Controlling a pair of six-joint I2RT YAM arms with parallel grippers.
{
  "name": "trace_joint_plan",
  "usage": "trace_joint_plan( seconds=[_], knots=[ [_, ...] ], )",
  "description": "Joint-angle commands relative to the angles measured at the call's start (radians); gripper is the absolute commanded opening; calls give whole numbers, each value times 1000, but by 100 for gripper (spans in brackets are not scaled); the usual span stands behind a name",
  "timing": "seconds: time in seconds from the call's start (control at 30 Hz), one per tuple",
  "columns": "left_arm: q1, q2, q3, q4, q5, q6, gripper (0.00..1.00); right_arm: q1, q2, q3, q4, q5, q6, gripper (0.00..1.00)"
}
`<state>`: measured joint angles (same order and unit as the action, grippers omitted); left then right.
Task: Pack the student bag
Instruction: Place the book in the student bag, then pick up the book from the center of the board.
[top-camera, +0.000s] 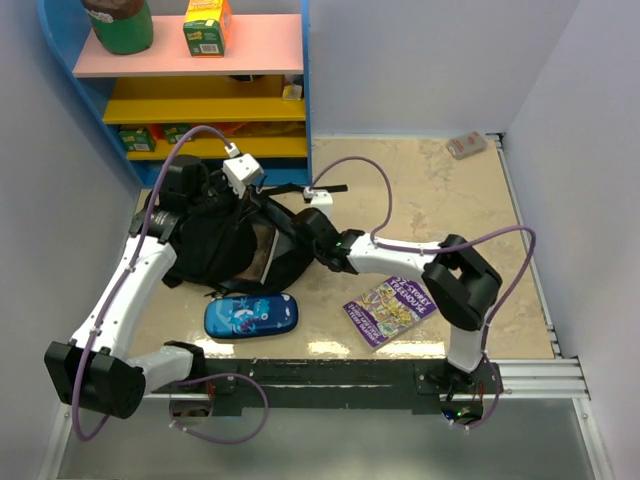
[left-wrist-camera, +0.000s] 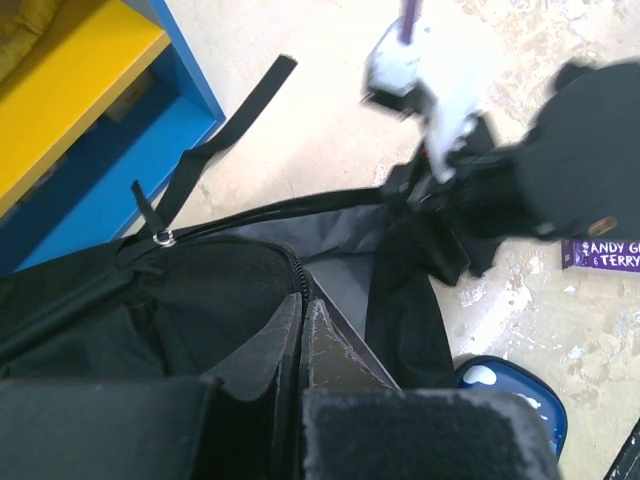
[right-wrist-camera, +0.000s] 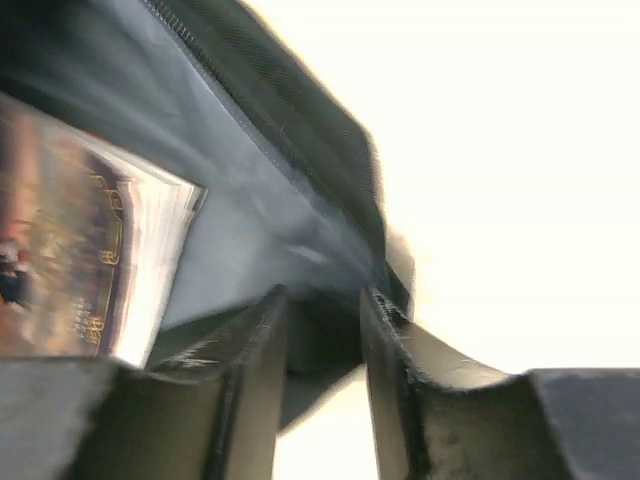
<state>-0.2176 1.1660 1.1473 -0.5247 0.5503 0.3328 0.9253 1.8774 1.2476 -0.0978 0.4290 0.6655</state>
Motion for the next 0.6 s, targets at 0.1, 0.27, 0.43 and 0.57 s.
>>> trace_joint_plan(
  seconds=[0.1, 0.27, 0.43, 0.57],
  knots=[
    [-5, 38, 48, 17, 42, 12, 0, -123, -294, -220, -252, 126, 141, 93],
    [-3, 18, 42, 9, 51, 11, 0, -285, -382, -306, -509, 18, 315, 99],
    [-5, -6, 37, 6, 79, -1, 0, -309, -415, -393, -622, -27, 402, 99],
    [-5, -25, 35, -8, 88, 8, 0, -306, -567, -484, -644, -91, 445, 98]
  ],
)
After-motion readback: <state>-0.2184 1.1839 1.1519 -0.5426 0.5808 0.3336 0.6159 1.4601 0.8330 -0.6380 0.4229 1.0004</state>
